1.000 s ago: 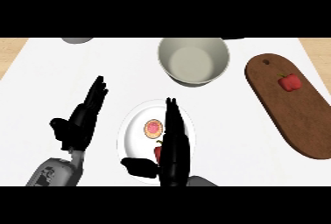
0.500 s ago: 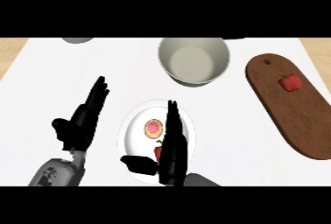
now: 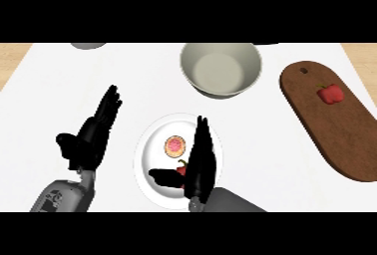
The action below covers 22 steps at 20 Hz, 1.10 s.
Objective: Pick the cupcake from the plate and place it in the bowl
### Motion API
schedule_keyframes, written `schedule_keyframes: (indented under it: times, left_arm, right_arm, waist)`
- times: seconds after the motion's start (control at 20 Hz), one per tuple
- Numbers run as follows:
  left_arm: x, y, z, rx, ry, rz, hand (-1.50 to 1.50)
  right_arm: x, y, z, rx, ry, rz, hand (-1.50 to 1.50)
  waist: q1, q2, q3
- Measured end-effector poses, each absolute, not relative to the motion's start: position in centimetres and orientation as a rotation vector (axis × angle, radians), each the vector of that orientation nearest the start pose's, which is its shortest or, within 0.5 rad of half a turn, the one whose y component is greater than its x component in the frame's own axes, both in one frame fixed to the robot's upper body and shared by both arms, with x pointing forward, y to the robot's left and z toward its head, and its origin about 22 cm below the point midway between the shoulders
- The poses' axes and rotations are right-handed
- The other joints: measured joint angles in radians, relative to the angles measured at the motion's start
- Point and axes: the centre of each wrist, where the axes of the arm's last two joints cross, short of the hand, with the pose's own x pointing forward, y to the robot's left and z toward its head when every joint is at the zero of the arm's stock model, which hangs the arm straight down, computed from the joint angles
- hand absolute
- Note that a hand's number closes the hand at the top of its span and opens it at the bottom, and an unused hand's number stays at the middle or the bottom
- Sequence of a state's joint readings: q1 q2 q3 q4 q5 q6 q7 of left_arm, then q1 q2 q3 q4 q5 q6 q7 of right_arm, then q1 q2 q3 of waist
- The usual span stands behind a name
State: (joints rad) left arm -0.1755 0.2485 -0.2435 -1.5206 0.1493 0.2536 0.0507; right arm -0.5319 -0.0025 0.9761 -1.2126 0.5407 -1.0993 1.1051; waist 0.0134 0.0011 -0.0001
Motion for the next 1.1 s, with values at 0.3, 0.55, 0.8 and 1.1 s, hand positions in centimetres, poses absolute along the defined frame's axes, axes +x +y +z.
schedule_keyframes:
  times: [0.3, 0.55, 0.8, 1.1]
  left_arm:
    - [27.6, 21.0, 2.9, 0.055, -1.597, -0.121, 0.0]
    - [27.7, 20.9, 3.2, 0.05, -1.599, -0.13, 0.0]
    - [28.2, 20.9, 3.0, 0.044, -1.601, -0.125, 0.0]
    - [27.9, 21.1, 2.8, 0.05, -1.603, -0.132, 0.0]
  right_arm:
    - [23.5, 0.0, -0.8, -0.545, -1.212, 0.21, -1.5]
    - [23.6, 0.6, -1.3, -0.529, -1.218, 0.286, 1.5]
    - [23.5, 1.0, -1.7, -0.535, -1.25, 0.401, 1.5]
    - [23.1, 1.3, -1.5, -0.49, -1.297, 0.425, 1.5]
  waist:
    - [-0.001, 0.001, 0.0]
    - [0.009, 0.003, 0.001]
    - [0.011, 0.002, 0.0]
    - [0.01, 0.0, 0.0]
